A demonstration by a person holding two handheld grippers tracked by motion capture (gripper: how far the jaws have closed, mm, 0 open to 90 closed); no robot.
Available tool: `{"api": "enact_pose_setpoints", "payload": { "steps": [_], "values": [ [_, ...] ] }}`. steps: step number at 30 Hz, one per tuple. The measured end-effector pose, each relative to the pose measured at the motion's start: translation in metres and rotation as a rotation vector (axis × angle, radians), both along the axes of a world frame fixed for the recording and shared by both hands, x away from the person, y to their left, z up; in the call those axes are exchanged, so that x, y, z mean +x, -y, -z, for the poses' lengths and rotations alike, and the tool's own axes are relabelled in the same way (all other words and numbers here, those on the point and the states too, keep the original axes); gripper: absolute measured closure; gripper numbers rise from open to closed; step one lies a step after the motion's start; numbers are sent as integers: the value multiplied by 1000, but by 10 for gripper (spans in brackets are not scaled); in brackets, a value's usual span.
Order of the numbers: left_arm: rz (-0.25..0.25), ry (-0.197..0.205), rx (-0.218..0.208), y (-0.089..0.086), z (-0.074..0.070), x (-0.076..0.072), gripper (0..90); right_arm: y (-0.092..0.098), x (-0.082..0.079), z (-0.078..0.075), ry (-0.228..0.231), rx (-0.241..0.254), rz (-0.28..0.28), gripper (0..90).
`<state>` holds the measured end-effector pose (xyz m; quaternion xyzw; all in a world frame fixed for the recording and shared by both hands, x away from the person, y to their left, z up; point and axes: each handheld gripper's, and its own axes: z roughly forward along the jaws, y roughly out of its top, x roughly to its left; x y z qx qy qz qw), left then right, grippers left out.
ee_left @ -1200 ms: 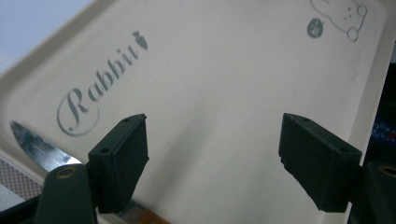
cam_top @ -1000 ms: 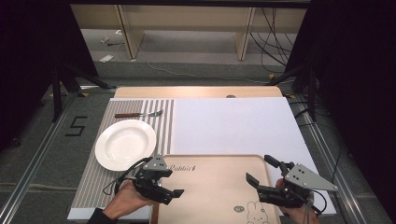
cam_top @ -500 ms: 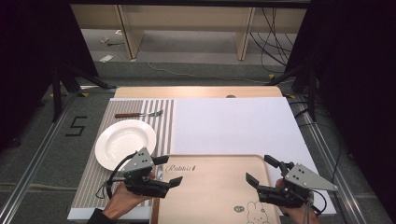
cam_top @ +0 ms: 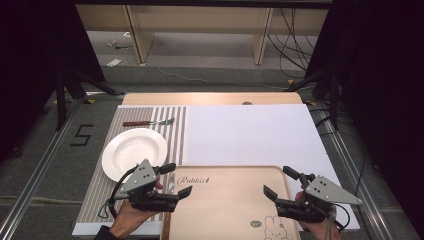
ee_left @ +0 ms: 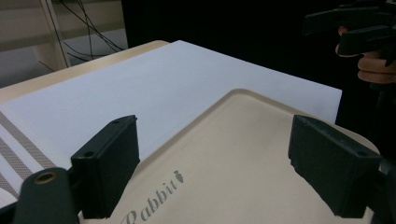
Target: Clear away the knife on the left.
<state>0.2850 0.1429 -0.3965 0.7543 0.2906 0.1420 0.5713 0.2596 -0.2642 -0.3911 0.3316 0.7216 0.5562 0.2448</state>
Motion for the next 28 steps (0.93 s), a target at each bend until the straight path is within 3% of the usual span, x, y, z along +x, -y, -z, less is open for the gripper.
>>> {"api": "enact_pose_setpoints", "payload": {
  "steps": [7, 15, 20, 28],
  "values": [
    [-11, -17, -21, -6, 3, -2, 163, 0, 0, 0, 5, -3, 1, 180],
    [5, -16, -8, -6, 4, -2, 160, 1, 0, -1, 5, 1, 3, 180],
    [4, -15, -32, -7, 3, -3, 162, 0, 0, -1, 4, -1, 0, 180],
    [11, -23, -15, -5, 5, -2, 162, 0, 0, -1, 3, 0, 0, 180]
  ]
}}
